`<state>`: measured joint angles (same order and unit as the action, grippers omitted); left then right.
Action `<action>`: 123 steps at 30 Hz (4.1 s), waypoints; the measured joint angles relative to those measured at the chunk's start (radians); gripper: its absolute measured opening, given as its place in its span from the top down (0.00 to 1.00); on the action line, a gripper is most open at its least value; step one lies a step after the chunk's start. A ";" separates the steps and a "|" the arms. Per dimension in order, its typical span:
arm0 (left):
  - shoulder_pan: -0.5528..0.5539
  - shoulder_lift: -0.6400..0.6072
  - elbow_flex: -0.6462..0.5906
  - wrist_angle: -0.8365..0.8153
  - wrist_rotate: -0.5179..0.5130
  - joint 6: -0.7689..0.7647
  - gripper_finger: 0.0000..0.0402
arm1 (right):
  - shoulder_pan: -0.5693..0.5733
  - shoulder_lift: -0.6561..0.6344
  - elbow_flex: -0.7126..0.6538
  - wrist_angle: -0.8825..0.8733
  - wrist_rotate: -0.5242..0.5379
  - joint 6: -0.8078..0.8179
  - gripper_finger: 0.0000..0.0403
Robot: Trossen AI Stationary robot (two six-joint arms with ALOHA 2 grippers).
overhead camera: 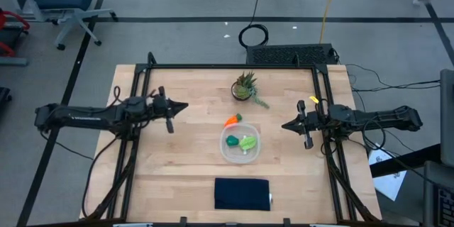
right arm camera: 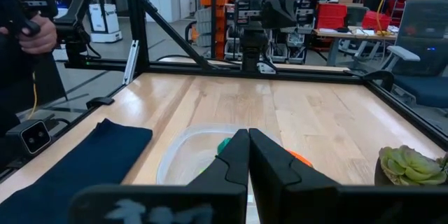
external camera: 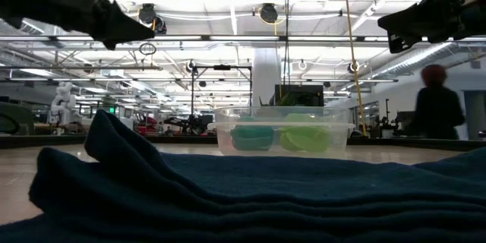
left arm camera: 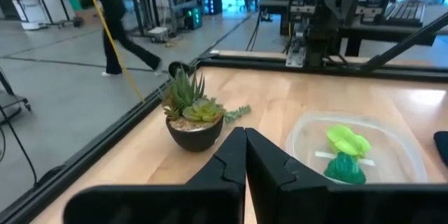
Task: Pick and placing Produce into tupperware
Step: Put the carrot into the transparent bin
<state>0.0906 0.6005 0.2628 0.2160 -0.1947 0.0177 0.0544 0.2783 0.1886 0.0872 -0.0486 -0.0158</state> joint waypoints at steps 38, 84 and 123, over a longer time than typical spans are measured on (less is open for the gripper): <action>0.176 0.668 0.592 -0.373 0.296 -0.004 0.95 | 0.000 0.000 0.000 0.014 0.000 0.000 1.00; 0.144 1.149 0.871 -0.505 0.454 0.210 0.64 | 0.000 0.002 0.000 0.010 0.000 -0.010 1.00; 0.105 1.229 0.869 -0.447 0.344 0.172 0.19 | 0.000 0.009 -0.001 0.009 0.000 0.004 1.00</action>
<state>0.1956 1.8298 1.1316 -0.2313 0.1497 0.1898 0.0542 0.2869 0.1879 0.0966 -0.0486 -0.0120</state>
